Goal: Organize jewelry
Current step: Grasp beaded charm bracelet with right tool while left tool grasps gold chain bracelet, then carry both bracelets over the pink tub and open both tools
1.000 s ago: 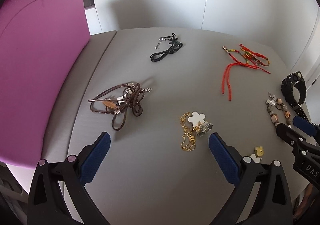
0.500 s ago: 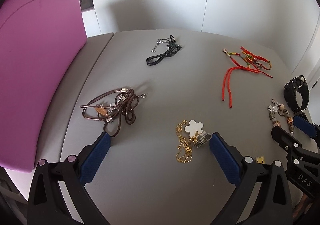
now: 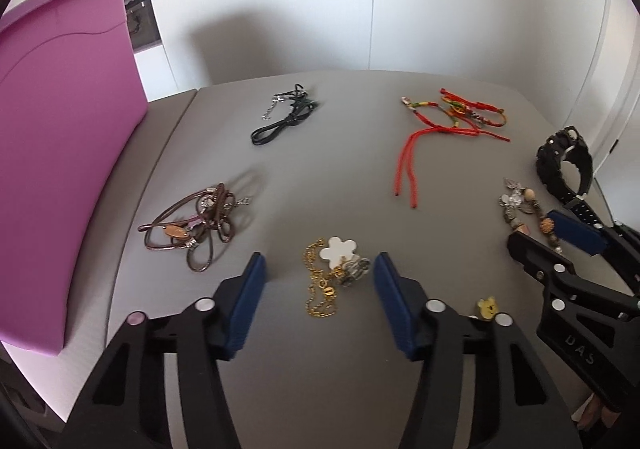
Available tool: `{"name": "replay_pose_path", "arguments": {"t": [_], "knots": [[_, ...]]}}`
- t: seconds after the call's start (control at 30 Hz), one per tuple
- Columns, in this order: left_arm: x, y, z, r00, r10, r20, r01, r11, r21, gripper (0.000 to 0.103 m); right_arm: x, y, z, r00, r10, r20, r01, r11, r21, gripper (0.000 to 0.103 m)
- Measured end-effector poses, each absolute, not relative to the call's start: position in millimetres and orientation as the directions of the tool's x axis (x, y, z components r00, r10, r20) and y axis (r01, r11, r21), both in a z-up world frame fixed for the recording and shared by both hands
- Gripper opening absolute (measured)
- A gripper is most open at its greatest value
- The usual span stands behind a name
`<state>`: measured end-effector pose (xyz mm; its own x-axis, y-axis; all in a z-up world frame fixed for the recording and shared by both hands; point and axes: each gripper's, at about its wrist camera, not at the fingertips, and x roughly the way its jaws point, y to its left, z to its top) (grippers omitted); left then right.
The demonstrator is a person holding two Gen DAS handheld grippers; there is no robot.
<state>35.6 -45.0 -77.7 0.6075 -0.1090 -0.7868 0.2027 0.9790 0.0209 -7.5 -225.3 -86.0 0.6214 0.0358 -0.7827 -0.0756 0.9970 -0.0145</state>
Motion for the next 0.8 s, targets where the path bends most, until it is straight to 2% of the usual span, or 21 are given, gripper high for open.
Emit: {"name": "replay_pose_path", "arguments": {"t": [0.07,0.1,0.17,0.2,0.43,0.8], "knots": [[35.1,-45.1,-77.1,0.604,-0.123,-0.787,0.211,0.978,0.009,0.045,-8.1,-222.5,-85.8,0.623,0.043,-0.781,-0.084,0.996,-0.012,0.030],[34.2,-45.6,-76.5,0.603,-0.132,-0.787,0.215,0.977,0.002,0.041,-8.0,-221.3,-85.4,0.622,0.044,-0.781,-0.086,0.996,-0.013,0.020],[32.3,-46.1,-75.0,0.602,-0.149,-0.785,0.223,0.975,-0.013,0.021,-7.9,-220.8,-85.3,0.622,0.043,-0.782,-0.083,0.996,-0.011,0.020],[31.6,-45.9,-74.6,0.600,-0.156,-0.784,0.224,0.974,-0.022,0.017,-7.8,-222.6,-85.1,0.621,0.054,-0.782,-0.081,0.997,0.004,0.020],[36.4,-30.0,-73.2,0.570,-0.230,-0.789,0.213,0.969,-0.129,0.016,-10.2,-233.8,-80.6,0.610,0.125,-0.783,-0.068,0.992,0.105,0.020],[24.3,-21.0,-50.3,0.569,-0.274,-0.775,0.229,0.958,-0.170,0.016,-21.8,-236.6,-60.3,0.622,0.174,-0.764,-0.065,0.983,0.171,0.020]]}}
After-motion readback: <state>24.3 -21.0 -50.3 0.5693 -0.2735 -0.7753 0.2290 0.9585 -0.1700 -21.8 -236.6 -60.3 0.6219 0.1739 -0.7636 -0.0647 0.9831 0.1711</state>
